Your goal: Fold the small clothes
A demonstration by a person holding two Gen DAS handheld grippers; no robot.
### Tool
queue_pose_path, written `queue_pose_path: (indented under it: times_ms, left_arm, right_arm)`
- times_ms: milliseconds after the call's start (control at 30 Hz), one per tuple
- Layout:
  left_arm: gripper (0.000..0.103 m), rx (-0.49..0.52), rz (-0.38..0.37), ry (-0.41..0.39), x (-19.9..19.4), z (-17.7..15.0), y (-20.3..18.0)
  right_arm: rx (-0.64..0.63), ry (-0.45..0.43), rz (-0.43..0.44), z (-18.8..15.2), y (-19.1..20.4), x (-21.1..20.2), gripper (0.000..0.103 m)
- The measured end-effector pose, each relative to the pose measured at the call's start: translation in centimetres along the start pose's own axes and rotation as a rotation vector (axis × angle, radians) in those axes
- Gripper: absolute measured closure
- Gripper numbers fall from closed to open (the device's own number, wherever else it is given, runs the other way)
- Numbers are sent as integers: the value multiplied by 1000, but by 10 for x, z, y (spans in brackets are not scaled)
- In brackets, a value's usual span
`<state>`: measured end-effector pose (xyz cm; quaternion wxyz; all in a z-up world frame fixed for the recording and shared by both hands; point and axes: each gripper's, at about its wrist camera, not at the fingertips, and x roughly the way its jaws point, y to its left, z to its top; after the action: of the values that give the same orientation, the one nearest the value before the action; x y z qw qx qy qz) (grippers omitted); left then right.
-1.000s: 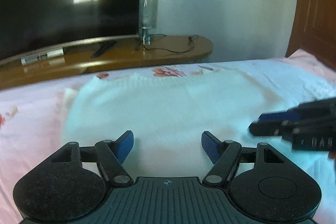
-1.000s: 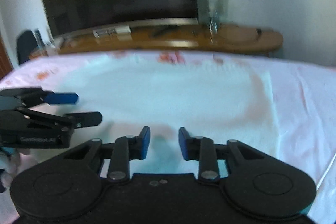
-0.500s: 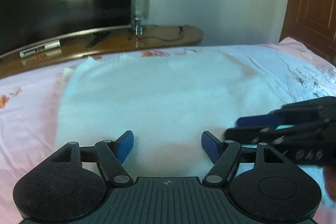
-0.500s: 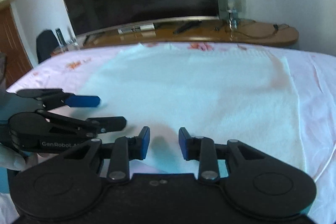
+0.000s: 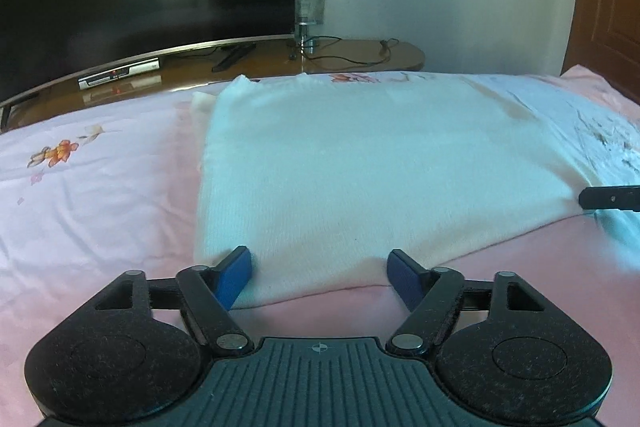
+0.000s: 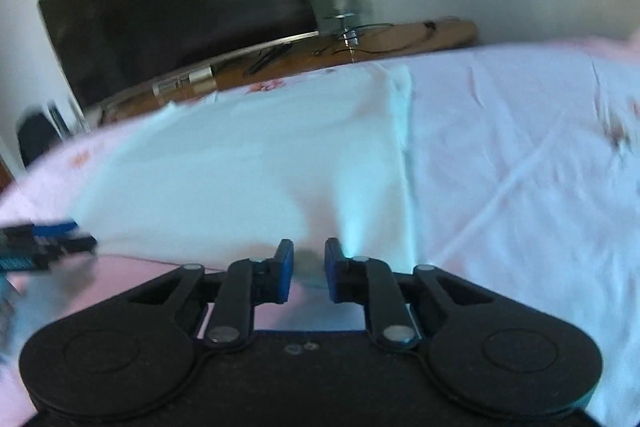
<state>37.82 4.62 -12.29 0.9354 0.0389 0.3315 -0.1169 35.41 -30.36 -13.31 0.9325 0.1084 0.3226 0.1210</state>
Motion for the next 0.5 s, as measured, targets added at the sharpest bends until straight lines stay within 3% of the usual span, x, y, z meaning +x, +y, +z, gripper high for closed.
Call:
queue_pose_path:
  times_ms: [100,167,233,300,433,500]
  left_arm:
    - [27,-59,14,-59,-15,6,2]
    - [27,-82,7,-73,-18,7,4]
    - [26,-87,0,26,0,1,6]
    - [25,-27,11,18,0,0,0]
    - [25,-73,51,-30,-10,7,7]
    - [25,-127,70,-12,-4,6,19]
  right_arm:
    - [-32,-6,-46,8,15,-3,84]
    - [-38,-72,-71,12,22,-13,70]
    - [-47,-84,-118,11,20,-12,71]
    - [-29,-4,-155,3,9,6,77]
    - [-8,-50,-150,10,6,-3,77]
    - [10,-85,-172,12,1,-7,74]
